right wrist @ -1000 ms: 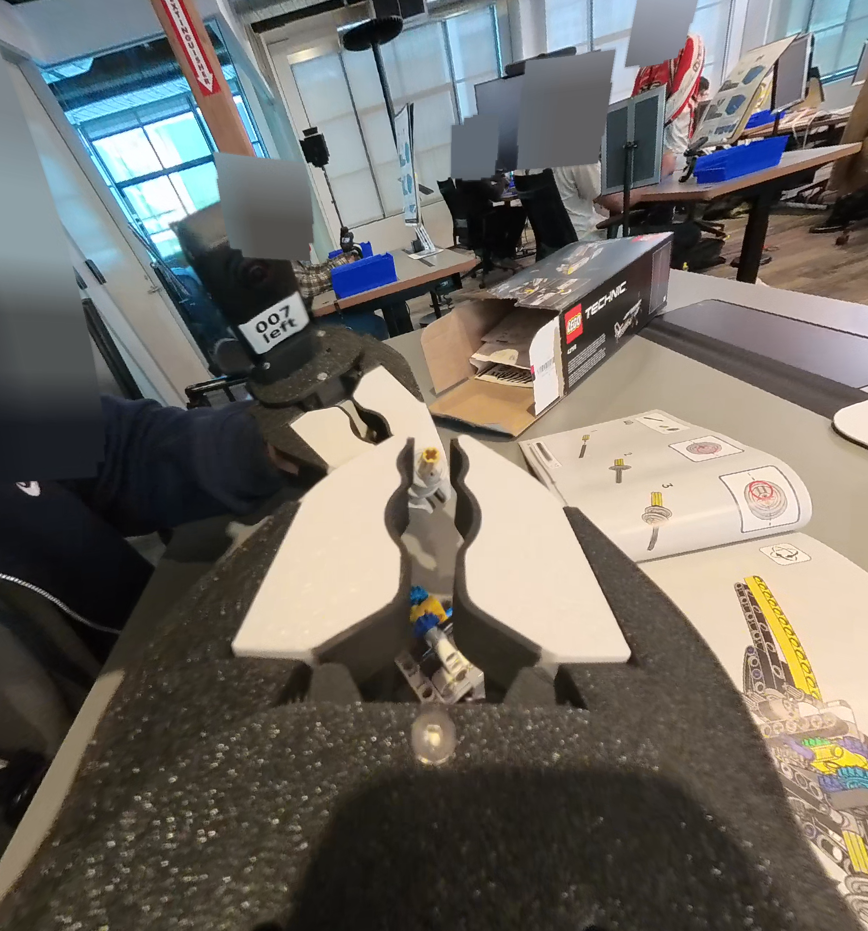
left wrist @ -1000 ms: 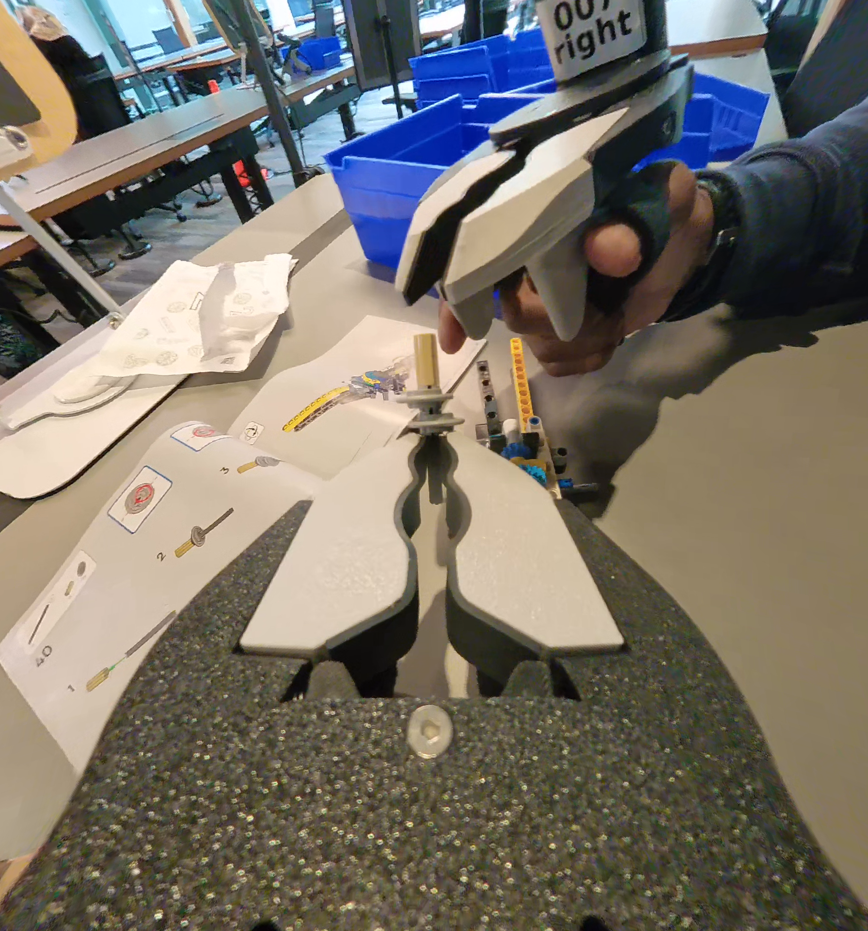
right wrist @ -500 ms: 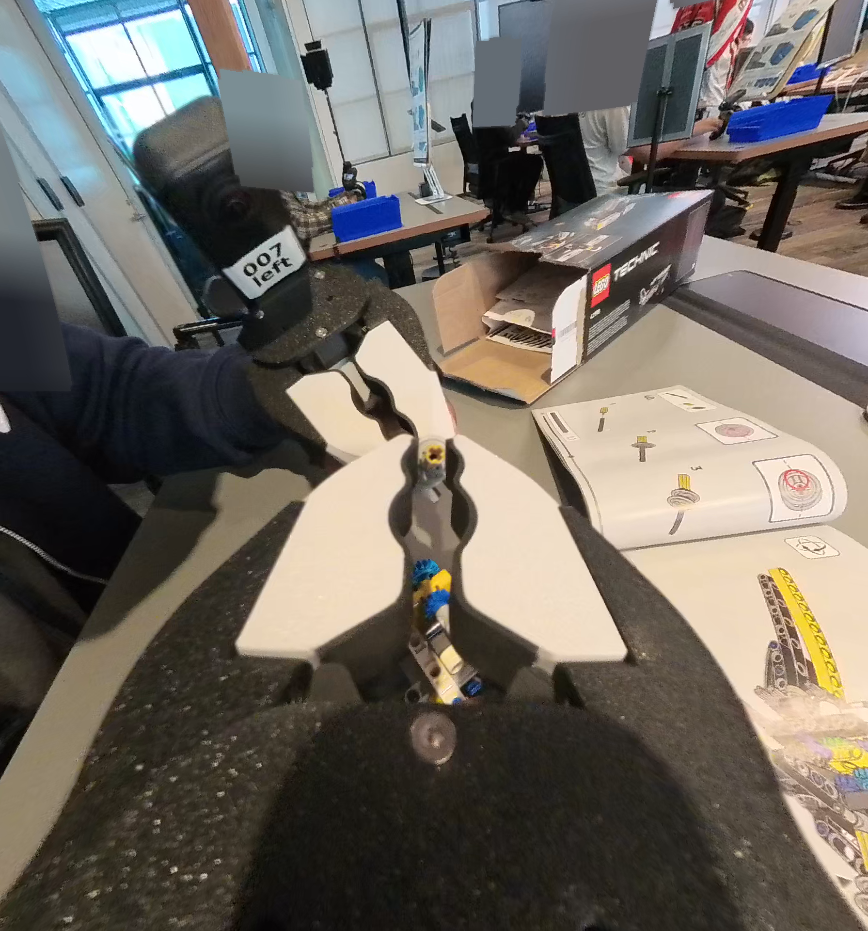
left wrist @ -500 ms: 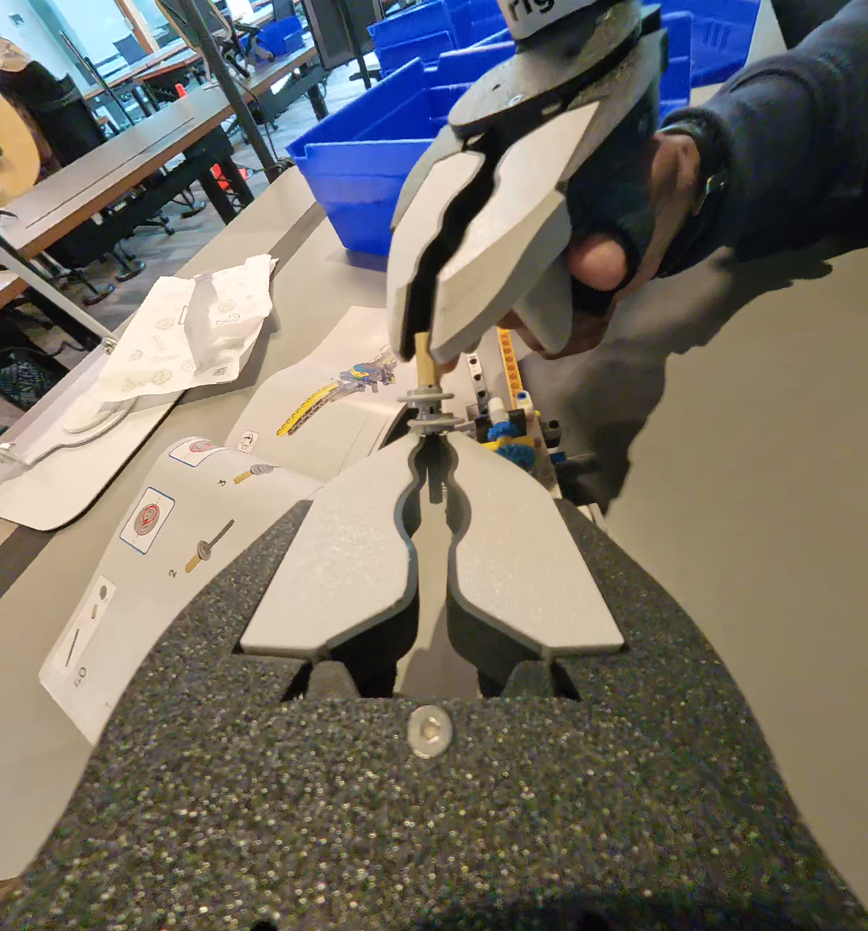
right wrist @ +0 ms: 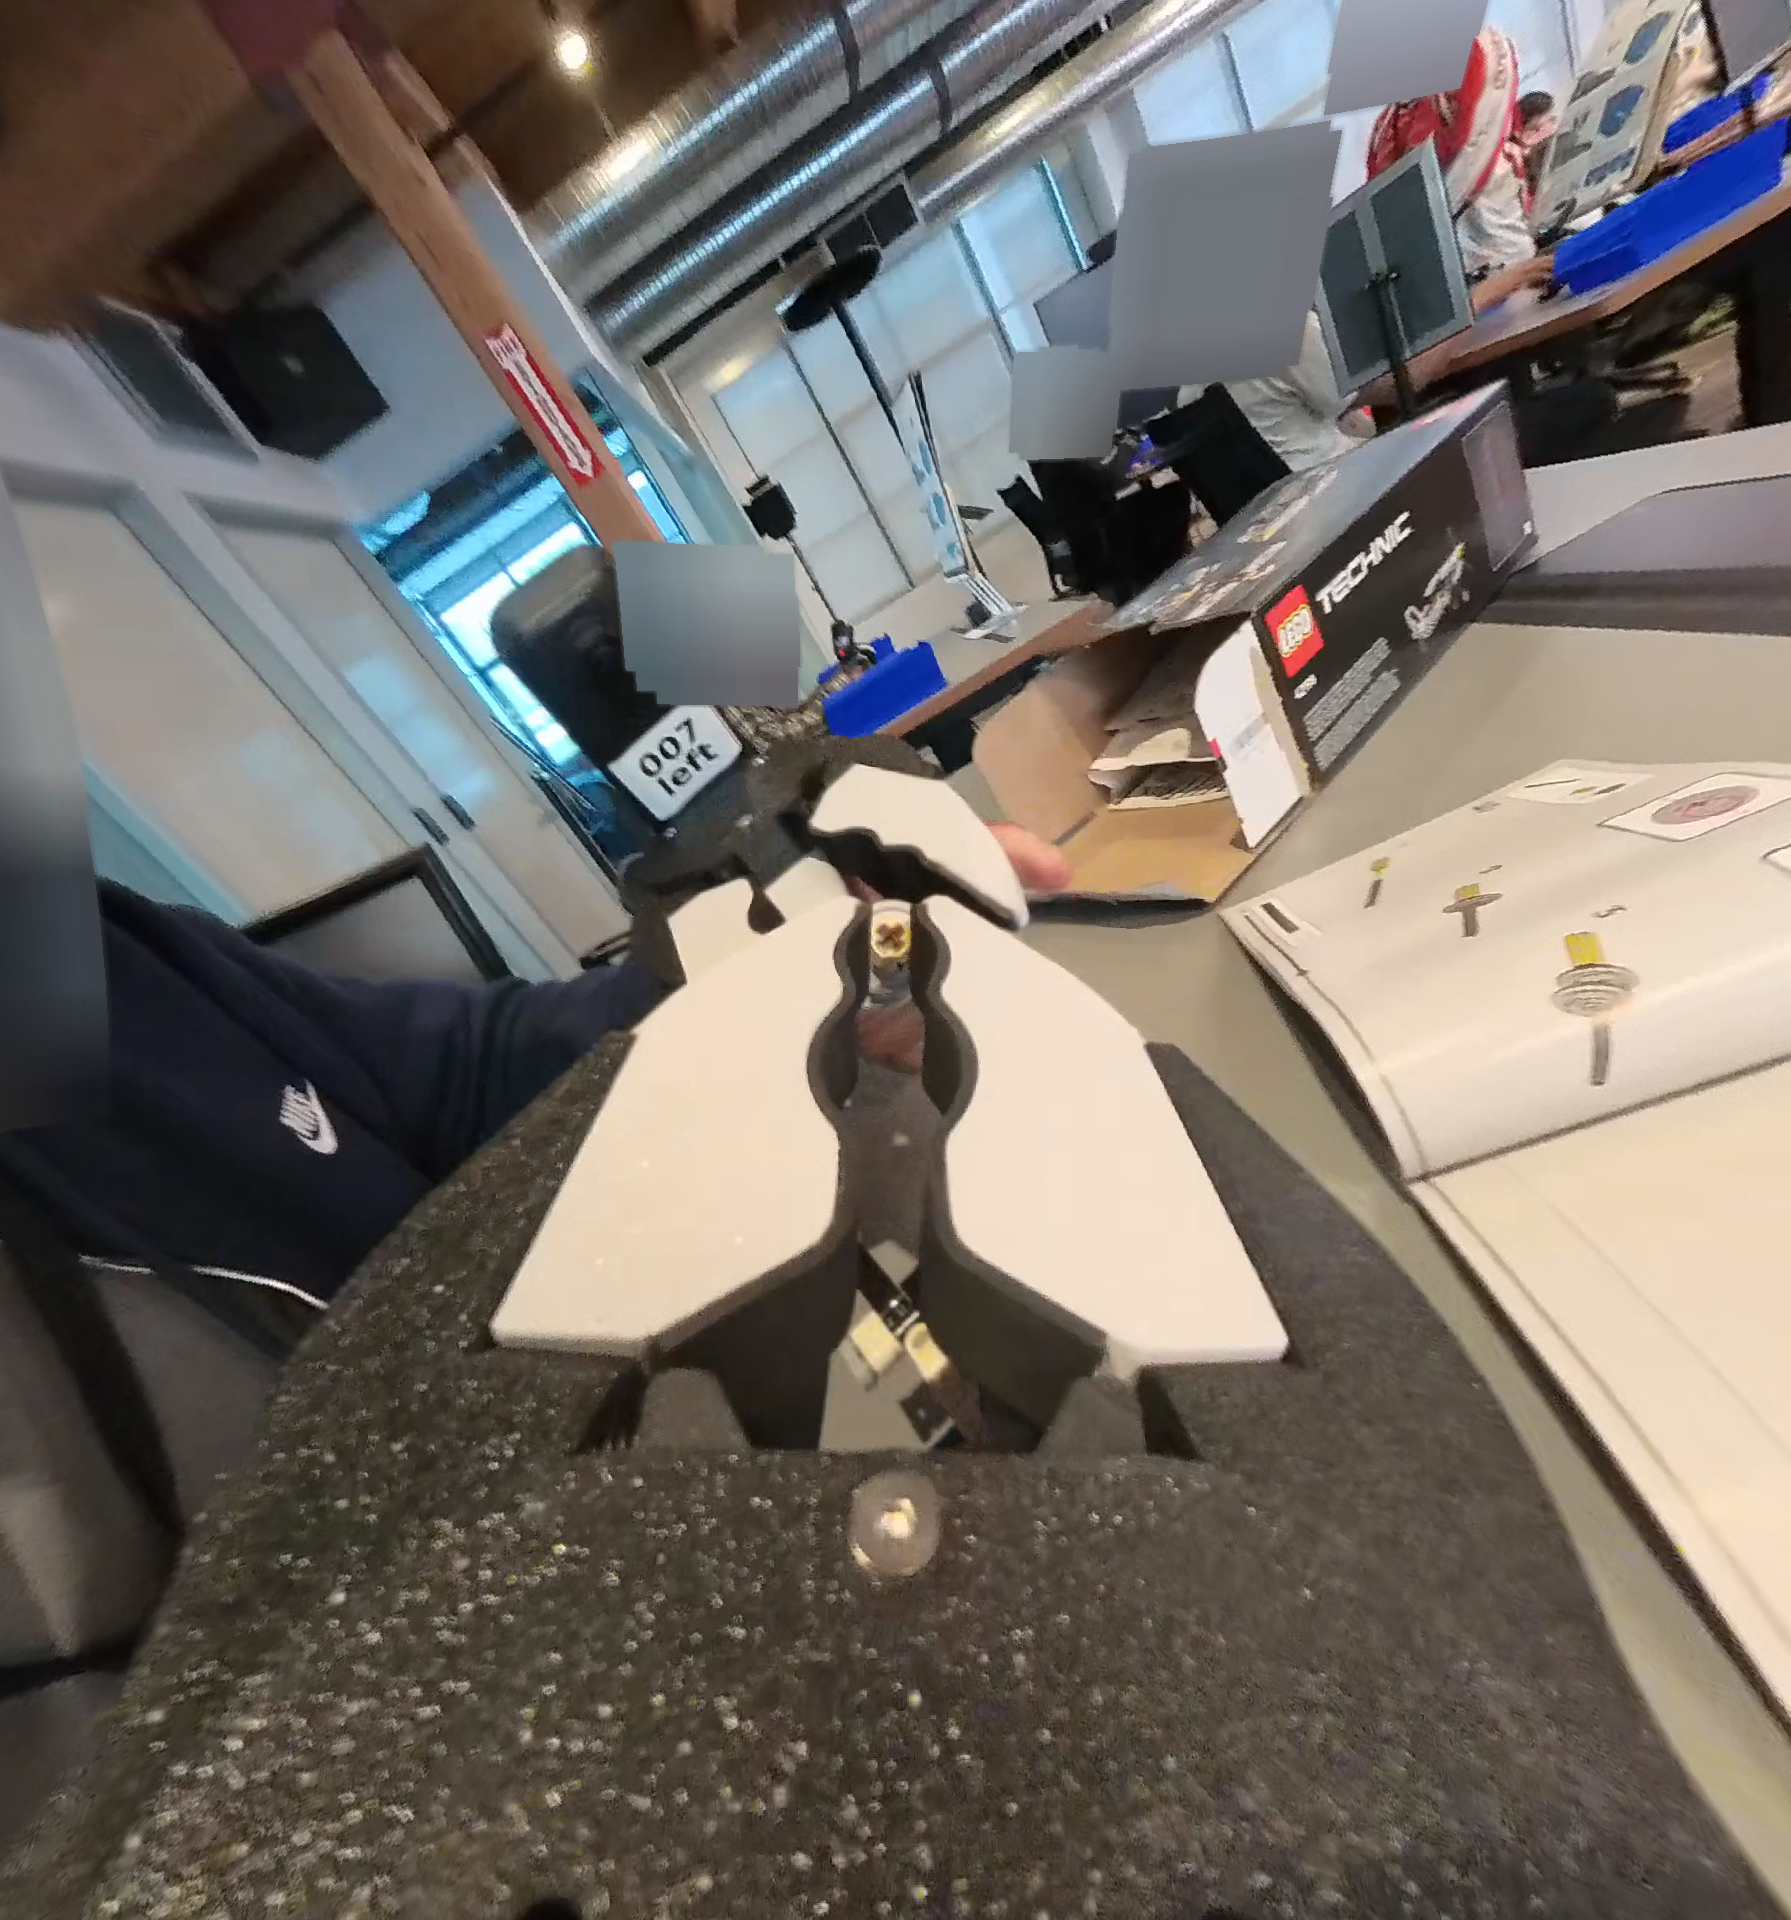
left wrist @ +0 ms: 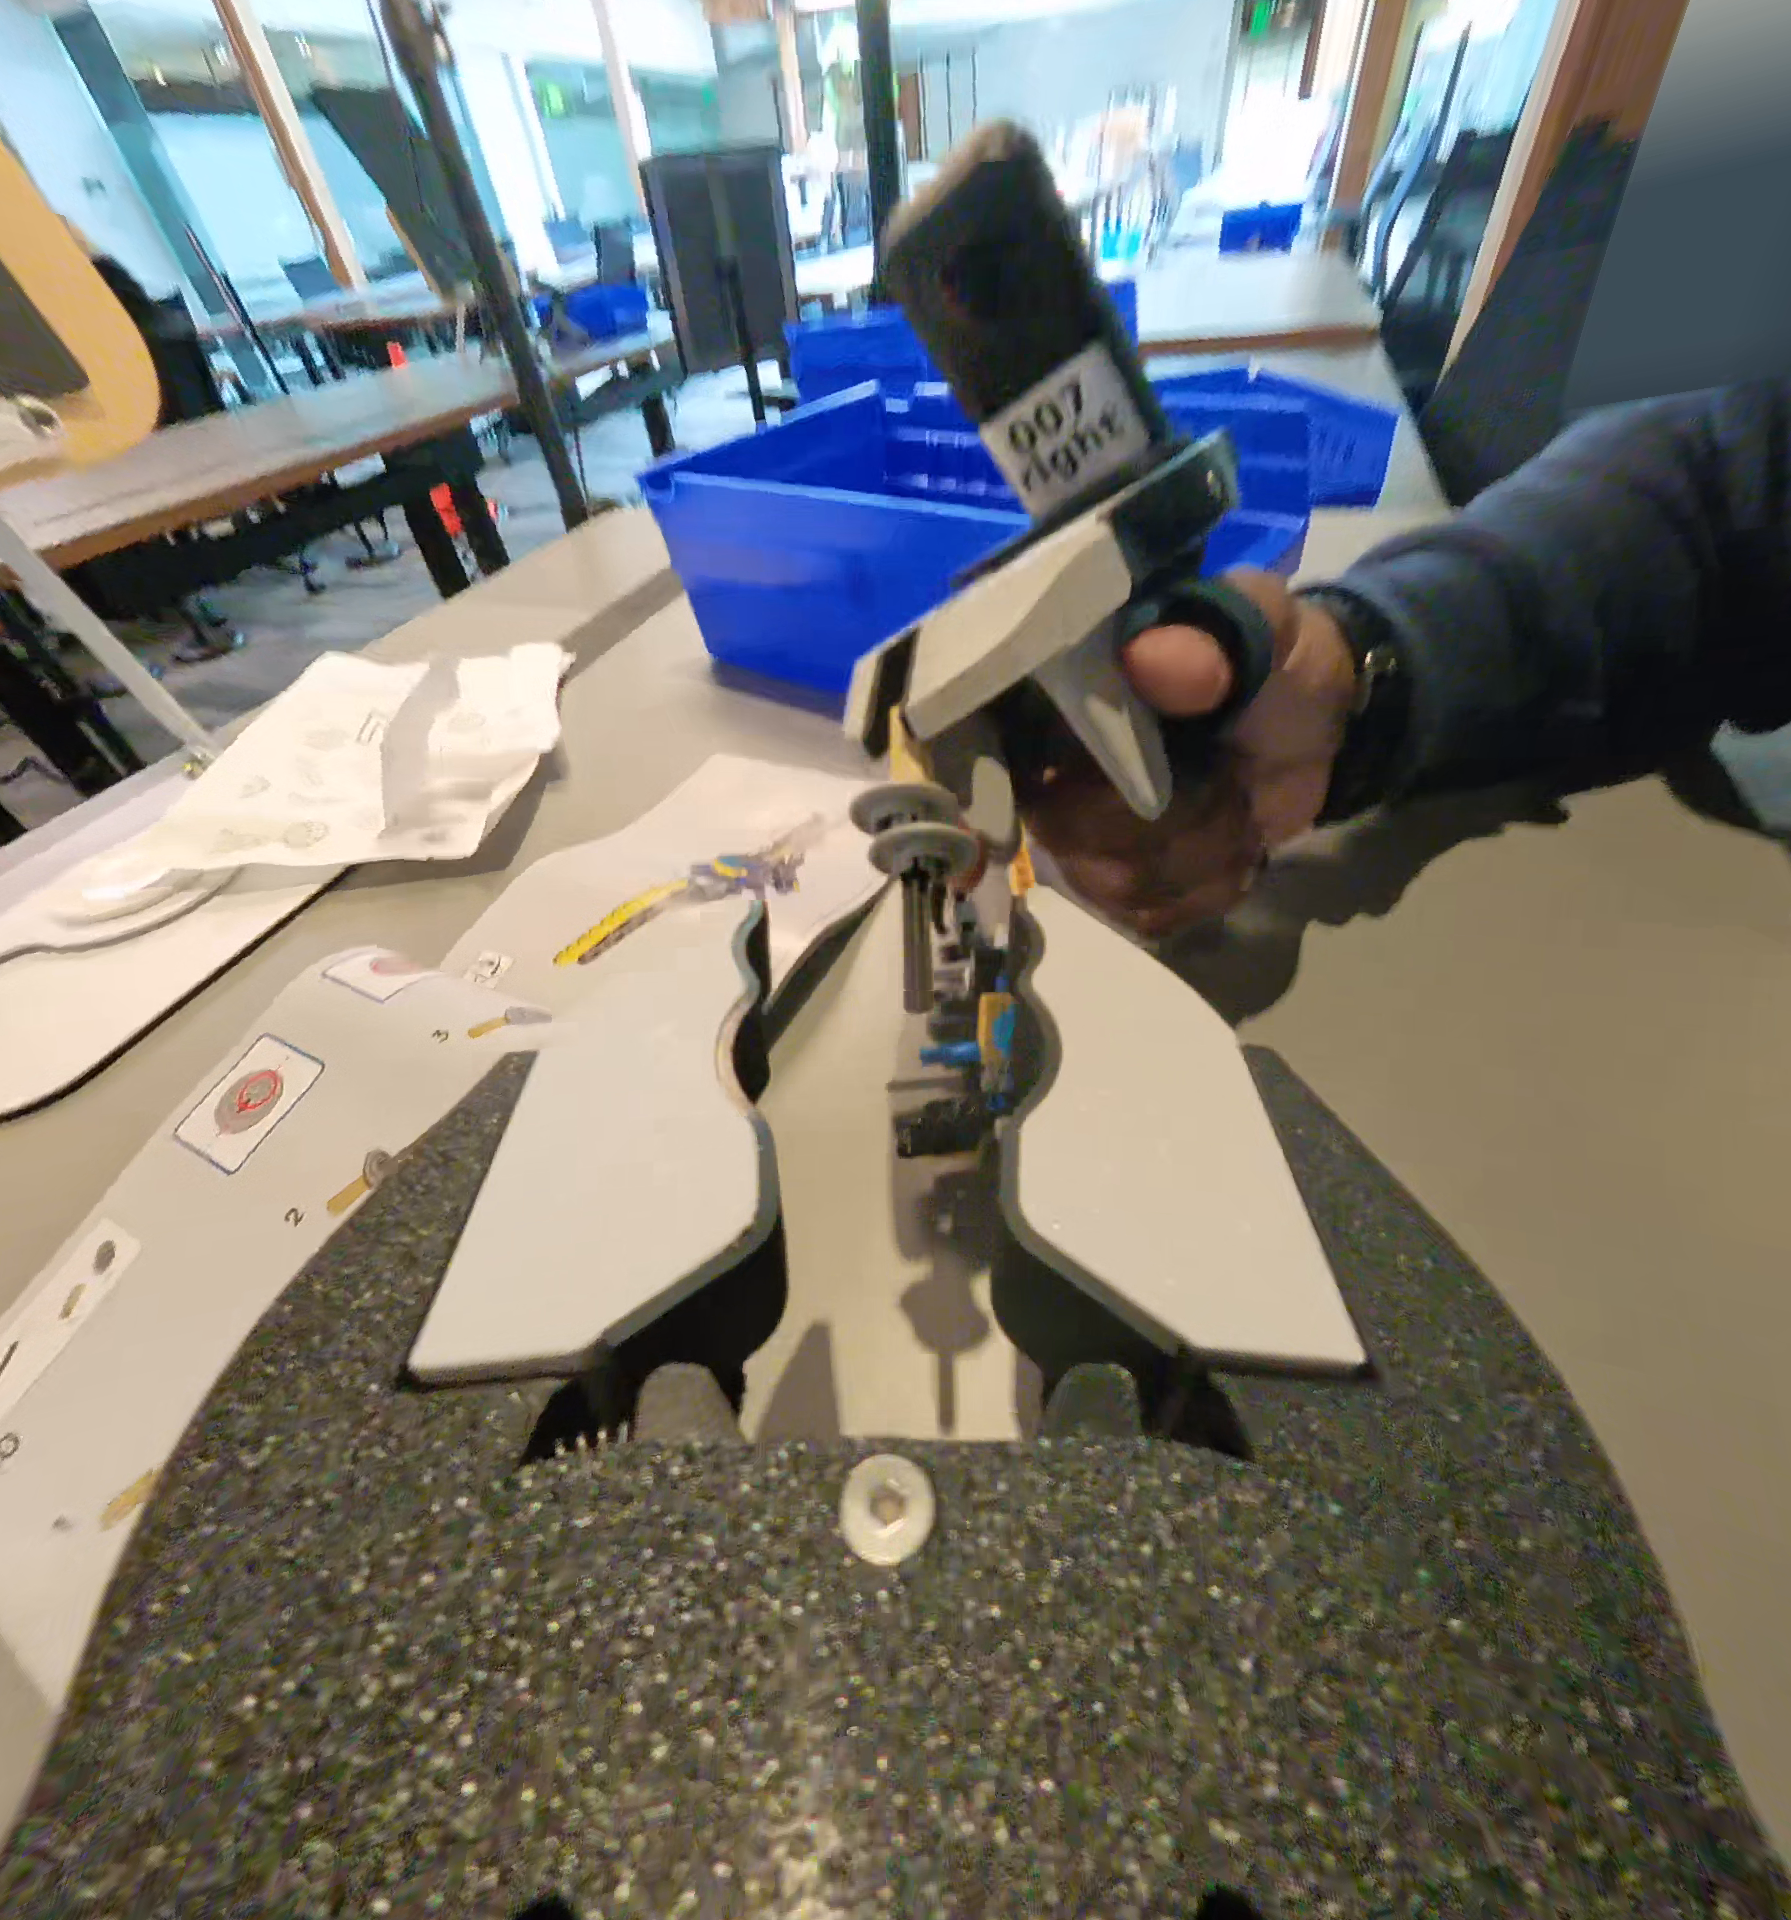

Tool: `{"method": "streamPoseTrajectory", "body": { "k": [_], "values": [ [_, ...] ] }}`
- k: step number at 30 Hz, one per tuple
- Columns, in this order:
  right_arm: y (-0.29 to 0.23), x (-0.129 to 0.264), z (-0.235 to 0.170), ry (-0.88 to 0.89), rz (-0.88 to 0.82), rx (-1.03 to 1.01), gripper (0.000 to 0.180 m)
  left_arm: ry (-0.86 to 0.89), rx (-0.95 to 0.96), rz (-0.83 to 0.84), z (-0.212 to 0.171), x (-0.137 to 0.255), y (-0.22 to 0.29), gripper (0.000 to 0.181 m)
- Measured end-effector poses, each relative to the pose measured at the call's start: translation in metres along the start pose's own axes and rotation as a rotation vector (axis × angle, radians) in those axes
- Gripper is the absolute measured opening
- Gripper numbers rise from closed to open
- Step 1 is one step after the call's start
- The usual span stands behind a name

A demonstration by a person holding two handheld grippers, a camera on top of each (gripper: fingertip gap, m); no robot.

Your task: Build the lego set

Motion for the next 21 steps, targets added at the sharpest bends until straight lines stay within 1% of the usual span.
{"method": "streamPoseTrajectory", "body": {
  "k": [2,6,12,18,21],
  "values": [
    [-0.003,-0.003,-0.001,0.01,0.021,-0.018,0.007,0.048,0.008,0.0,0.004,0.002,0.001,0.044],
    [-0.009,-0.007,-0.002,0.02,0.043,-0.036,0.007,0.077,-0.028,0.009,0.007,0.0,0.007,0.042],
    [-0.01,-0.008,-0.004,0.019,0.041,-0.048,0.007,0.117,-0.062,0.039,0.01,-0.001,0.011,0.024],
    [-0.011,-0.008,-0.01,-0.029,0.026,-0.041,0.008,0.11,-0.083,0.045,0.01,0.004,0.014,0.023],
    [-0.007,-0.009,-0.015,-0.081,-0.018,-0.018,0.017,0.082,-0.086,0.04,0.004,0.01,0.014,0.023]
  ]
}}
Point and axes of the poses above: each gripper's, where its closed fingertips meet, x back along the fingers, z out of its top, y = z × x across the jaws, the point moved 2 cm from there along x, back along the fingers, and after that the axes turned 10 degrees about -y, right-handed, at the moved point
